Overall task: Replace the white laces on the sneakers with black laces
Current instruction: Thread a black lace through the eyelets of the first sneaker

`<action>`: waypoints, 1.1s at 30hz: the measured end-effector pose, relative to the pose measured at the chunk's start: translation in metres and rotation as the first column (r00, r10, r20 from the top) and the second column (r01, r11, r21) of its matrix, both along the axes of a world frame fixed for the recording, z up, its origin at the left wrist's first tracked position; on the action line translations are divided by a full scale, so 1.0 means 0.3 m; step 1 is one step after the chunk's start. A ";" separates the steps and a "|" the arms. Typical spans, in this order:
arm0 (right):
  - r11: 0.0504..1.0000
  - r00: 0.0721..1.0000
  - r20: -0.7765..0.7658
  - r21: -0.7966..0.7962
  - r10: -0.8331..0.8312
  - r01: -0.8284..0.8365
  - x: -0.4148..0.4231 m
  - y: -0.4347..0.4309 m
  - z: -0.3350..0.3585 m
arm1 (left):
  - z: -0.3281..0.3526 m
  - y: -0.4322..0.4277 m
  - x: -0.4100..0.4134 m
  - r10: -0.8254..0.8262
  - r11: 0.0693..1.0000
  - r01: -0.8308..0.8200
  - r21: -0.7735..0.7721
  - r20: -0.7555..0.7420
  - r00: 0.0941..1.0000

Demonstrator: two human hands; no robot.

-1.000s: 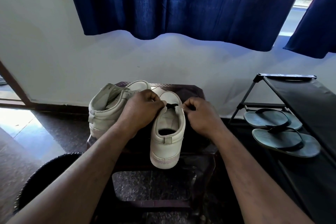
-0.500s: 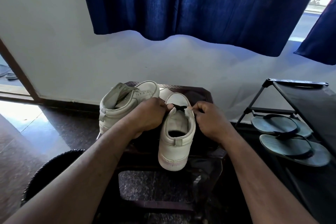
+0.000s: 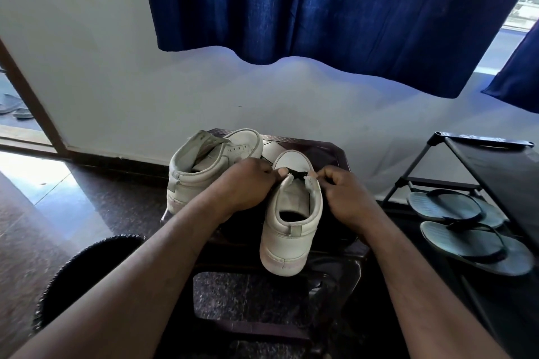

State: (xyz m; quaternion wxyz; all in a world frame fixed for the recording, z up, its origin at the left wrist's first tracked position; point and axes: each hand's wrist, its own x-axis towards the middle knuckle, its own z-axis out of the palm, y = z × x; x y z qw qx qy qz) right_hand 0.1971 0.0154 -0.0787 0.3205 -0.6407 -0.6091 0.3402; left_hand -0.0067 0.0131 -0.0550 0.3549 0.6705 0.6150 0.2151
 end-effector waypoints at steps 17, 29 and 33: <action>0.991 0.957 0.278 0.121 -0.080 0.047 0.014 -0.012 0.037 | 0.017 -0.023 0.009 0.152 0.986 -0.146 0.081 -0.064 0.986; 0.999 0.729 -0.684 0.030 0.008 0.017 0.040 -0.034 0.097 | -0.025 -0.005 0.001 0.172 0.982 -0.180 0.065 0.120 0.978; 0.993 0.566 -0.824 0.086 0.029 0.075 0.065 -0.036 0.126 | -0.027 0.006 0.007 0.154 0.976 -0.182 0.117 0.216 0.964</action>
